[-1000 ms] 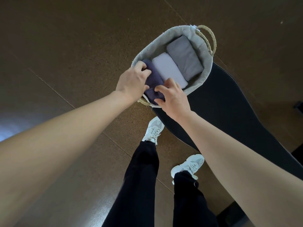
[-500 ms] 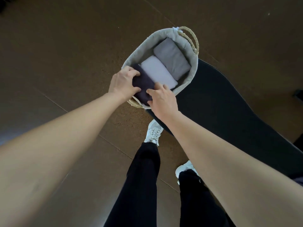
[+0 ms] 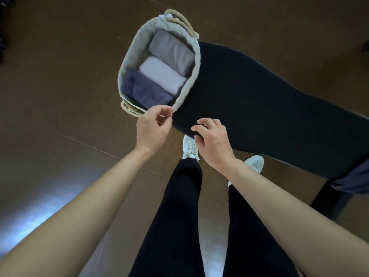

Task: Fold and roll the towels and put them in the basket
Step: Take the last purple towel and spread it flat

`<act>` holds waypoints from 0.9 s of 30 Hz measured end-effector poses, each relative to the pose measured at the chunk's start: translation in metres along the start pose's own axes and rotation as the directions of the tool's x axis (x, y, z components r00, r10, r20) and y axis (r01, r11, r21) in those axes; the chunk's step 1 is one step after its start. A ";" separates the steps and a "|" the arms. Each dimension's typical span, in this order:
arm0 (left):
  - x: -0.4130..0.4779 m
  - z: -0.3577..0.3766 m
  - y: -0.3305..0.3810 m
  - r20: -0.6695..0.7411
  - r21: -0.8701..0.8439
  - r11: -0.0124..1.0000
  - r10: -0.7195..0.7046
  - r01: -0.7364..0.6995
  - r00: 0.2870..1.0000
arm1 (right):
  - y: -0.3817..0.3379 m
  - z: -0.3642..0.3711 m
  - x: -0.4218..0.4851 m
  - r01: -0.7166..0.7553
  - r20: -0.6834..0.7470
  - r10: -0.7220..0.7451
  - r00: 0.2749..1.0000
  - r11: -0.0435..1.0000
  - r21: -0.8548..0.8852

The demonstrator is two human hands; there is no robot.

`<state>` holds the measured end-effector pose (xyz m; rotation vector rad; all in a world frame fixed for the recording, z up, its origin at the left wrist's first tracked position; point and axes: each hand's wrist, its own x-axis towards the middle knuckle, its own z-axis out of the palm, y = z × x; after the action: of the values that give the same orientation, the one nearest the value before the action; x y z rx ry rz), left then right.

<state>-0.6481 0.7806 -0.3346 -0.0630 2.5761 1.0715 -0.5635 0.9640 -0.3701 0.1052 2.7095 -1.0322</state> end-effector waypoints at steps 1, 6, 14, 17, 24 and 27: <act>-0.008 0.013 0.012 0.055 -0.021 1.000 0.003 -0.002 0.998 | 0.013 -0.010 -0.013 -0.044 -0.017 0.045 0.999 0.998 0.052; -0.048 0.083 0.072 0.238 -0.021 0.994 0.108 -0.106 0.965 | 0.097 -0.079 -0.092 -0.339 -0.014 0.348 0.937 0.920 0.196; -0.092 0.217 0.165 0.509 0.027 0.974 0.182 -0.227 0.841 | 0.242 -0.184 -0.219 -0.685 -0.148 0.712 0.686 0.701 0.198; -0.100 0.269 0.203 0.583 0.071 0.961 0.179 -0.269 0.793 | 0.283 -0.208 -0.258 -0.746 -0.190 0.797 0.574 0.604 0.279; -0.119 0.376 0.258 0.793 0.207 0.890 0.091 -0.407 0.602 | 0.377 -0.214 -0.303 -0.820 -0.084 0.922 0.377 0.375 0.433; -0.126 0.411 0.267 0.837 0.251 0.847 0.052 -0.468 0.544 | 0.409 -0.209 -0.301 -0.785 -0.034 0.955 0.294 0.262 0.561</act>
<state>-0.4523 1.2452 -0.3791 0.7993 1.8869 0.3584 -0.2510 1.4139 -0.4086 1.8923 1.8753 -1.2002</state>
